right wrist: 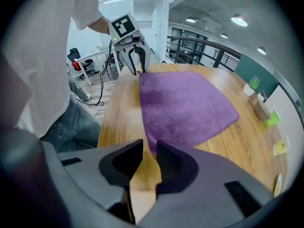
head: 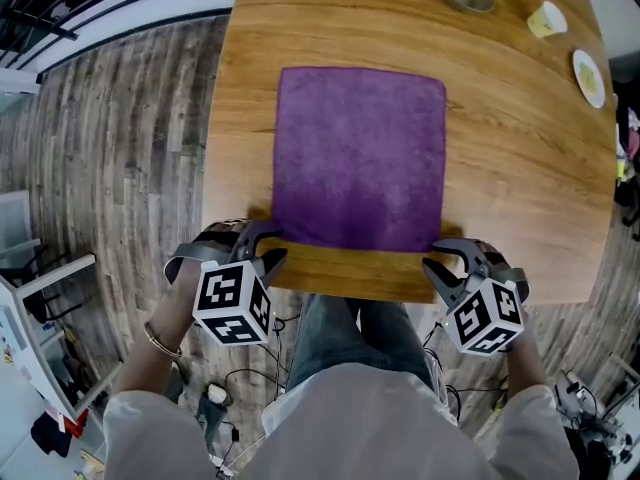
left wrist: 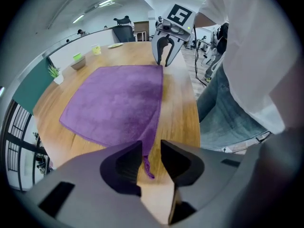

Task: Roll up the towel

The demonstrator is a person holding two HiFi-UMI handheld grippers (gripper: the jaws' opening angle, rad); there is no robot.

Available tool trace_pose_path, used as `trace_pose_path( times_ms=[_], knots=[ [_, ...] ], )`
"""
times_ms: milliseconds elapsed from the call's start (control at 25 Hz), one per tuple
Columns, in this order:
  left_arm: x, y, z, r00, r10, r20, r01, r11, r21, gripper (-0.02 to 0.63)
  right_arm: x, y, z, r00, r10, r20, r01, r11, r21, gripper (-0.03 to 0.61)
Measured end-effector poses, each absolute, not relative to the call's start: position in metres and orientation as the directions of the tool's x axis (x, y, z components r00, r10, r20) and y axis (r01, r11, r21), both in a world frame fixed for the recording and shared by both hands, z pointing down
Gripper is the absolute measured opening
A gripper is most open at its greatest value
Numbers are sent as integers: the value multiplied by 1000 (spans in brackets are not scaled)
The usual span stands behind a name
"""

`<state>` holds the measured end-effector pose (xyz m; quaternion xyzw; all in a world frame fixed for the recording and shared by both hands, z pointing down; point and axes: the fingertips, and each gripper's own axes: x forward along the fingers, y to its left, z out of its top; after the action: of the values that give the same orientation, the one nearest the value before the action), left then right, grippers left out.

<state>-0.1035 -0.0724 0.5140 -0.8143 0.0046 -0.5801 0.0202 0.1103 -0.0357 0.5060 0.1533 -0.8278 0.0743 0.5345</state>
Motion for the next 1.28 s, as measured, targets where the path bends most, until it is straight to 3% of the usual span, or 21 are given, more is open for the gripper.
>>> trace_pose_path(
  times_ms=[640, 720, 1280],
  knots=[
    [-104, -69, 528, 291, 18, 957, 19, -1000, 13, 65, 110, -37, 523, -357, -160, 920, -311, 949, 45, 46],
    [-104, -72, 527, 289, 17, 957, 19, -1000, 12, 26, 110, -38, 522, -357, -156, 921, -309, 950, 41, 38],
    [-106, -61, 524, 304, 52, 951, -32, -997, 65, 23, 112, -34, 511, -393, -130, 910, -341, 940, -13, 26]
  ],
)
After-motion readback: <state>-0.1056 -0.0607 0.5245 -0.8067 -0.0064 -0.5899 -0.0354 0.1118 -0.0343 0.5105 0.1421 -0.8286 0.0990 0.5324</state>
